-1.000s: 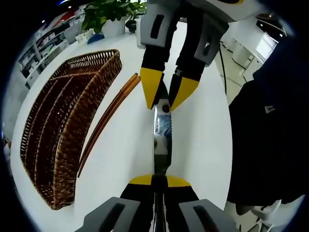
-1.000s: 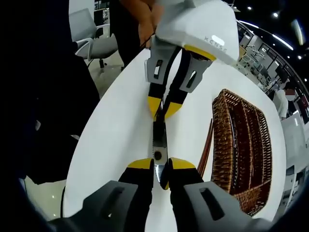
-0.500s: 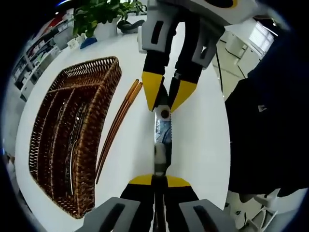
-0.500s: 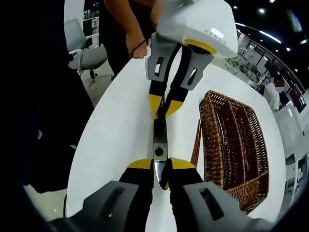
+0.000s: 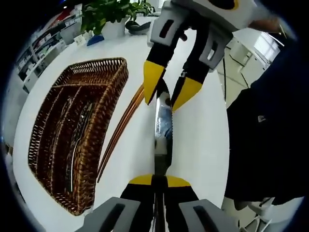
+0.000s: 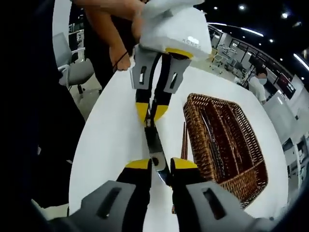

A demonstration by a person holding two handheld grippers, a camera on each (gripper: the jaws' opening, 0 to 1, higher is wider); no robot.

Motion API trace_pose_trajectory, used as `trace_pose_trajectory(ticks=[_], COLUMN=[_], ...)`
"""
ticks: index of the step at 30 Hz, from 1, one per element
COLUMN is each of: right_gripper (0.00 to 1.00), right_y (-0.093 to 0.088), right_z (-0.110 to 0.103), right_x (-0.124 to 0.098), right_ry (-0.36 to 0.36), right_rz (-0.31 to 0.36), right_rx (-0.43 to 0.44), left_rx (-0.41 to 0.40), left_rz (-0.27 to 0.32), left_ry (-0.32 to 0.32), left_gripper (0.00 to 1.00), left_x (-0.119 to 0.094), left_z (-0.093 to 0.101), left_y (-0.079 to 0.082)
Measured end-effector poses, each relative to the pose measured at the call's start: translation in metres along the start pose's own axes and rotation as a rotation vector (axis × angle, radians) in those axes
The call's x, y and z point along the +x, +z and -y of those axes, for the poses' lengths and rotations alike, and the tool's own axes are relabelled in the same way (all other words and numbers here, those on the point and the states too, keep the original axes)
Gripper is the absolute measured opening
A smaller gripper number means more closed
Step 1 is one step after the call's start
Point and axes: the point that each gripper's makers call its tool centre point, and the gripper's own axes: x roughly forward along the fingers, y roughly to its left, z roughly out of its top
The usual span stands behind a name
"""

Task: Arrange the knives, forks, and spoons in their matching storage slots by inserting each utensil handle-first until every utensil is classified and aligned in the correct compartment

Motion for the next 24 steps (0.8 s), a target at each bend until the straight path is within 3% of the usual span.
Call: trace_pose_trajectory(ticks=[3,6,7,9,12,14,15,20,24], right_gripper=[0.18,0.17,0.18,0.17,0.09,0.0,0.0,0.0,0.2], right_y=[0.001,-0.002,-0.003,-0.008,-0.02,-0.025,-0.035,-0.048,-0.05], right_z=[-0.005,-0.028,-0.032,-0.048,-0.057,-0.06,-0.063,-0.065,-0.066], right_x=[0.002,0.022,0.028,0.047,0.068,0.078,0.089,0.115,0.132], right_ry=[0.019,0.171,0.199,0.328,0.447,0.486,0.536,0.596,0.621], right_rz=[0.002,-0.072,-0.089,-0.139,-0.229,-0.258,-0.31,-0.384,-0.399], right_rx=[-0.021,-0.22,-0.271,-0.398,-0.527,-0.562,-0.6,-0.69,-0.755], left_rx=[0.009,0.039,0.052,0.027,0.046,0.047,0.045,0.031,0.009], left_rz=[-0.059,-0.164,-0.183,-0.215,-0.278,-0.307,-0.351,-0.383,-0.381], left_ry=[-0.031,-0.091,-0.108,-0.136,-0.164,-0.178,-0.196,-0.217,-0.227], left_gripper=[0.05,0.05,0.05,0.05,0.05,0.05,0.05,0.05,0.05], left_x=[0.012,0.026,0.03,0.037,0.047,0.05,0.053,0.059,0.065], left_z=[0.003,0.008,0.008,0.005,0.001,0.001,0.0,-0.003,-0.005], left_y=[-0.007,-0.024,-0.027,-0.032,-0.039,-0.043,-0.05,-0.056,-0.054])
